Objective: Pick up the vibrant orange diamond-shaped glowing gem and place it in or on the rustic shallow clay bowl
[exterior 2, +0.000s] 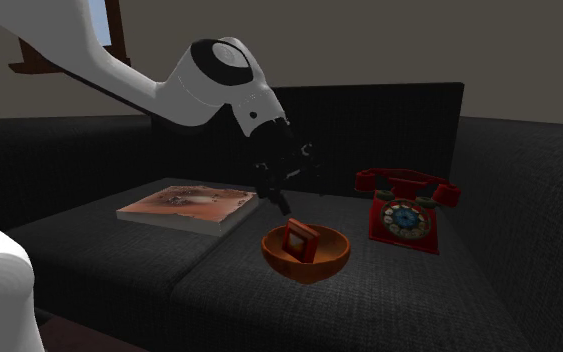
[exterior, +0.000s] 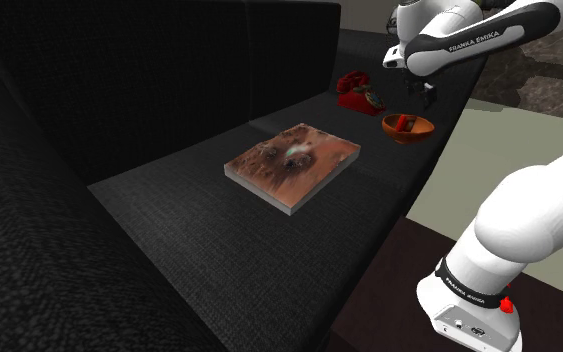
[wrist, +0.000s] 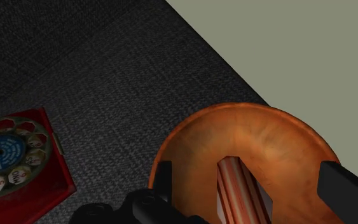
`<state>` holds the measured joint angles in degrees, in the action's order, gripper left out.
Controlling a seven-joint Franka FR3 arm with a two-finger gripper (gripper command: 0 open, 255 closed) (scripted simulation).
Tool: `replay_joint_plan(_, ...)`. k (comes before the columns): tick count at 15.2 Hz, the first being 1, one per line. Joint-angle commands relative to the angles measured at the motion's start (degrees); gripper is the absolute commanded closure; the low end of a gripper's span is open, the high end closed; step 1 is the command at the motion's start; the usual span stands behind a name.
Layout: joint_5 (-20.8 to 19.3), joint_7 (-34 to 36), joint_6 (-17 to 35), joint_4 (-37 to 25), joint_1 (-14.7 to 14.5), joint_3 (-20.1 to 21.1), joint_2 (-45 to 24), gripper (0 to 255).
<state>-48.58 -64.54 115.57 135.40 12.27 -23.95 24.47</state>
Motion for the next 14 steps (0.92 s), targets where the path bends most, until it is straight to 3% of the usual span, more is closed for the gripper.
replay_joint_plan(1, 0.00, 0.00, 0.00, 0.00, 0.00, 0.00, 0.00, 0)
replay_joint_plan(6, 2.76, -0.78, -7.28, -3.31, -1.48, 3.87, 2.60, 0)
replay_joint_plan(14, 2.75, -0.78, -7.26, -3.30, -1.47, 3.87, 2.60, 0)
